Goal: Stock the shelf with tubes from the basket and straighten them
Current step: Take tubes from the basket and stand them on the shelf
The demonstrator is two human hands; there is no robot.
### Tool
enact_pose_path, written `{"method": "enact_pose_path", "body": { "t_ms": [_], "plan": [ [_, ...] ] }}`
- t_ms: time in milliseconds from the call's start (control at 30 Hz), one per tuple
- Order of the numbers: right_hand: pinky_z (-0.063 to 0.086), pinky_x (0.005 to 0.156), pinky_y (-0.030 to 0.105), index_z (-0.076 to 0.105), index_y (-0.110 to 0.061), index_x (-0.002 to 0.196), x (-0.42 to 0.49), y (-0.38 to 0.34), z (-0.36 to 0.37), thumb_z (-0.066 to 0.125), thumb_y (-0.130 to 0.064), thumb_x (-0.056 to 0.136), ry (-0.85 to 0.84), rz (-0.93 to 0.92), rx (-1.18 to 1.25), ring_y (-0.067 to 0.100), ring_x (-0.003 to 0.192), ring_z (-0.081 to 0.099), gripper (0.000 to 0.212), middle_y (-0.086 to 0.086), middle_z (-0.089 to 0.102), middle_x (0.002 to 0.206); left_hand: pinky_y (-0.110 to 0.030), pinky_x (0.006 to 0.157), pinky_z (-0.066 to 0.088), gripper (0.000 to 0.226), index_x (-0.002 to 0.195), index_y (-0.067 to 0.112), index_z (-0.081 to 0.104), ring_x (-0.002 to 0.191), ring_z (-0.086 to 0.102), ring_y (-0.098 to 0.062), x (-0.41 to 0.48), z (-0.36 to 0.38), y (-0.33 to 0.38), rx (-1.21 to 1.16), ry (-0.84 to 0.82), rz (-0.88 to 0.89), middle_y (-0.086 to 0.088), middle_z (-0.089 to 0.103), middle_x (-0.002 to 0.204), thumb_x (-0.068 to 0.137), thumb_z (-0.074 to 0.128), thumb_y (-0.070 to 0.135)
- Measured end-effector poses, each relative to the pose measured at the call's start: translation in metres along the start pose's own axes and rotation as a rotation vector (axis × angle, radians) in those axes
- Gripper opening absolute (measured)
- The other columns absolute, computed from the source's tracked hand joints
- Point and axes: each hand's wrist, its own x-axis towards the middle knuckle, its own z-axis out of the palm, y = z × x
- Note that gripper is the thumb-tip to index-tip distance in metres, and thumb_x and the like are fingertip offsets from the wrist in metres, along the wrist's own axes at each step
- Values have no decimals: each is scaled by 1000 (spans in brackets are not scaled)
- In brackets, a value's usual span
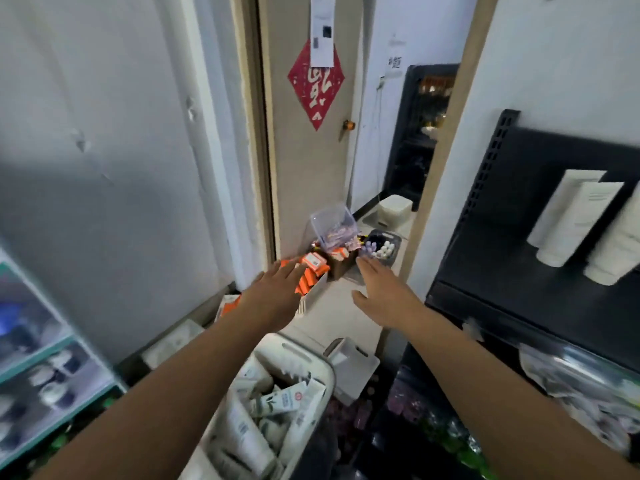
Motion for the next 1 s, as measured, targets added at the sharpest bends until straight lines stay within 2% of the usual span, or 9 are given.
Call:
{"method": "enact_pose_path", "body": {
  "t_ms": [167,333,433,567,633,733,867,967,1000],
  "plan": [
    [23,114,33,20,-6,152,17,-50,49,49,-27,98,-109,-146,-10,24,146,22,65,10,23,159,-42,119,19,72,154,22,8,149,11,-22,-65,37,-59,-55,-51,-192,-1,10,162,90,38,10],
    [26,114,32,26,-3,150,28,-76,98,51,-26,97,-266,-229,16,25,143,27,63,12,29,156,-41,118,23,66,154,19,12,147,16,-26,-122,77,-76,-190,-139,-423,-5,13,162,96,43,12],
    [33,110,36,29,-5,149,34,-86,131,51,-26,97,-347,-270,21,27,138,36,60,13,35,152,-38,117,24,64,153,20,19,143,26,-26,-148,107,-77,-355,-174,-601,-7,21,159,96,48,16],
    [38,105,33,27,-10,151,33,-89,190,49,-31,98,-504,-313,-7,26,134,43,60,10,38,152,-40,103,39,55,145,22,33,126,47,-28,-183,149,-75,-484,-194,-821,-5,40,145,92,48,18],
    [39,103,34,29,-11,150,30,-90,225,46,-34,100,-642,-296,-12,27,131,45,58,9,39,150,-39,98,43,53,142,21,35,123,49,-30,-192,169,-77,-473,-224,-859,-5,39,143,91,49,20],
    [45,100,39,26,-11,151,18,-89,262,44,-34,101,-774,-227,-22,28,126,50,58,12,44,145,-41,89,47,49,136,18,42,116,52,-34,-191,177,-76,-475,-153,-911,-5,37,137,88,51,13],
    [49,93,40,14,-9,153,4,-89,306,48,-39,98,-843,-158,14,29,117,56,71,15,50,137,-43,86,47,38,122,18,48,112,52,-30,-179,187,-69,-465,-110,-912,-5,43,125,85,47,8],
    [50,85,34,14,-6,150,-2,-92,329,54,-41,96,-836,-61,76,28,113,59,76,14,55,132,-46,97,44,50,137,23,38,125,47,-33,-175,204,-64,-551,-180,-933,-5,41,141,89,50,16],
    [47,81,31,20,-5,148,-3,-92,335,55,-40,96,-856,11,135,27,113,59,72,13,56,131,-46,102,41,53,140,24,35,129,44,-33,-174,211,-65,-566,-210,-954,-6,39,145,89,50,18]
  ]
}}
